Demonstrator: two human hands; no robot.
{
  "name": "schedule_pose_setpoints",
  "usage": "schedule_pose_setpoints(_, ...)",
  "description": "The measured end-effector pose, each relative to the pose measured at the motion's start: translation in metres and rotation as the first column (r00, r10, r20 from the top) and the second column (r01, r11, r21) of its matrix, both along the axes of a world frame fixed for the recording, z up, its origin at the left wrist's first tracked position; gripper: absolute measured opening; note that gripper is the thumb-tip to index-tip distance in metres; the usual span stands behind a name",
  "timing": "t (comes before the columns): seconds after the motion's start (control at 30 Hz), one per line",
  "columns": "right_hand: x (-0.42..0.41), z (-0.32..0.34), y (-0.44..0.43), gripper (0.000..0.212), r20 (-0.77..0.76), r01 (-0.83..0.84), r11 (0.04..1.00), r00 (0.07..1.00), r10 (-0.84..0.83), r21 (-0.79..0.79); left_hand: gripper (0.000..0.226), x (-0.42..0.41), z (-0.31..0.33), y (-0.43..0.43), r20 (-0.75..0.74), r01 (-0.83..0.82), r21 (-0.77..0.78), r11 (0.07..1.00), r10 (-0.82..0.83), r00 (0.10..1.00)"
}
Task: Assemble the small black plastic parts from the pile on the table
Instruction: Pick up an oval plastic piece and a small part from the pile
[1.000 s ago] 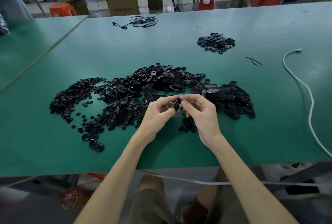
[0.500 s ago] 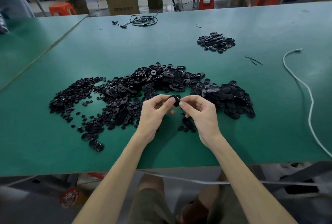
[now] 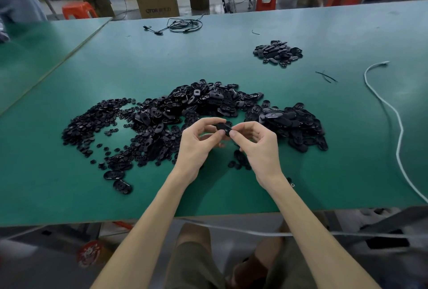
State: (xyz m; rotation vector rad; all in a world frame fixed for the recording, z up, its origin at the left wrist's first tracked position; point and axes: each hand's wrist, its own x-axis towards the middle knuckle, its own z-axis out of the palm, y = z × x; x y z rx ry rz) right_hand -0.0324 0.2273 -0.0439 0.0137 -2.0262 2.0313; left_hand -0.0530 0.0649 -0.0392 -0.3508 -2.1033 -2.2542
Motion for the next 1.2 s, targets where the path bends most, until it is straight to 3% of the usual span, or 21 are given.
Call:
schedule_pose_setpoints(0.33, -0.0018, -0.0005, -0.0001, 0.009, 0.035, 0.016, 1.000, 0.999, -0.017, 0.007, 0.016, 0.0016, 0.0033, 0.0017, 0.051, 0.010, 0.065, 0.998, -0.014, 0.999)
schedule_pose_setpoints(0.8, -0.0007, -0.0006, 0.0006, 0.008, 0.034, 0.015, 1.000, 0.999, -0.015, -0.009, 0.017, 0.0022, 0.0039, 0.0008, 0.018, 0.026, 0.042, 0.999, -0.026, 0.999)
schedule_pose_setpoints(1.2, -0.0009, -0.0003, 0.0006, 0.028, 0.064, 0.054, 0.998, 0.997, -0.052, -0.030, 0.015, 0.0037, 0.0039, -0.0007, 0.017, 0.049, 0.091, 0.995, -0.051, 0.999)
